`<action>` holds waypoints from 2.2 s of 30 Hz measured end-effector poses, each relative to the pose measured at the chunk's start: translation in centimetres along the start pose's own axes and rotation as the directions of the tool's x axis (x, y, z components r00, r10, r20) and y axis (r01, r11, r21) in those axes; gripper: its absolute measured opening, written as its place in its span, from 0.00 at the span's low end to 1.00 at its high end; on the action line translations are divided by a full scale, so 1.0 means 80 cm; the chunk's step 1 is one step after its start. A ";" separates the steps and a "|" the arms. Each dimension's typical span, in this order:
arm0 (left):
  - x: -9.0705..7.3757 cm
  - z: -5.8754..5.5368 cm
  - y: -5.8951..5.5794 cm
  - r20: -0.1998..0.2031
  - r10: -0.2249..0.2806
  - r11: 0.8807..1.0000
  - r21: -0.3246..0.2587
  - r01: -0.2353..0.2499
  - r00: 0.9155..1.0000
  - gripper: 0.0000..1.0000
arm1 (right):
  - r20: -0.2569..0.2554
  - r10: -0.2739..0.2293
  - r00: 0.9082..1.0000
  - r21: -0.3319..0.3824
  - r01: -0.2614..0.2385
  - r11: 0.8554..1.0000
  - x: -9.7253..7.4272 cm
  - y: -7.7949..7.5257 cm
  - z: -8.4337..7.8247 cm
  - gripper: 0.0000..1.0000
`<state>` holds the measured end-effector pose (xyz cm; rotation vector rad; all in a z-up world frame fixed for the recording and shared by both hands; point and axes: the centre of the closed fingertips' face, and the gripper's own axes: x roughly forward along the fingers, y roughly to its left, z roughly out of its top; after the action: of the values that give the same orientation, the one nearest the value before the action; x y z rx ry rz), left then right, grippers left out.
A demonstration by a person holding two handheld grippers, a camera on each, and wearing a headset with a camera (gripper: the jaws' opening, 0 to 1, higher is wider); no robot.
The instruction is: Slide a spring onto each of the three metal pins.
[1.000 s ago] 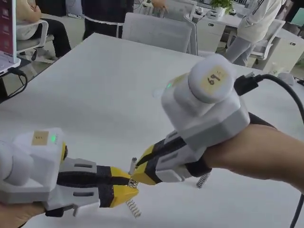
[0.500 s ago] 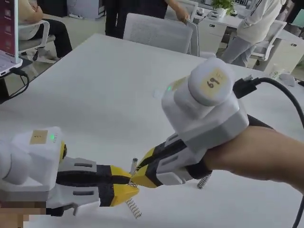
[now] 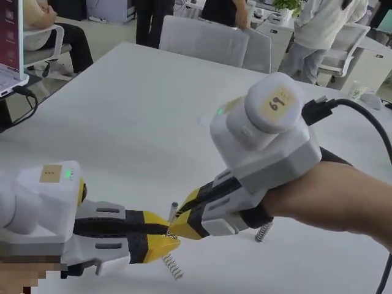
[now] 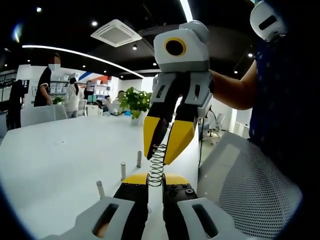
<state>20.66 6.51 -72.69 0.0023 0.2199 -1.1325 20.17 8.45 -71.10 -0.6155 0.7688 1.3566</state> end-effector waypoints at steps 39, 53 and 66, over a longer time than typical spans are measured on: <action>-0.005 0.006 0.008 0.016 0.031 1.000 -0.007 -0.031 0.999 0.16 | 0.033 -0.035 0.999 -0.002 0.035 0.999 -0.007 -0.008 0.007 0.07; -0.025 0.001 0.031 0.027 0.122 0.992 -0.027 -0.121 0.992 0.26 | 0.073 -0.113 0.991 0.070 0.108 0.992 -0.037 -0.044 -0.018 0.07; -0.034 -0.026 0.046 -0.042 0.204 0.979 0.021 -0.203 0.978 0.42 | 0.086 -0.225 0.971 0.136 0.212 0.968 -0.070 -0.086 -0.039 0.07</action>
<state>22.48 10.77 -74.64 0.0631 0.2442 -0.9308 26.36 1.72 -68.95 -0.5121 0.6775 1.1188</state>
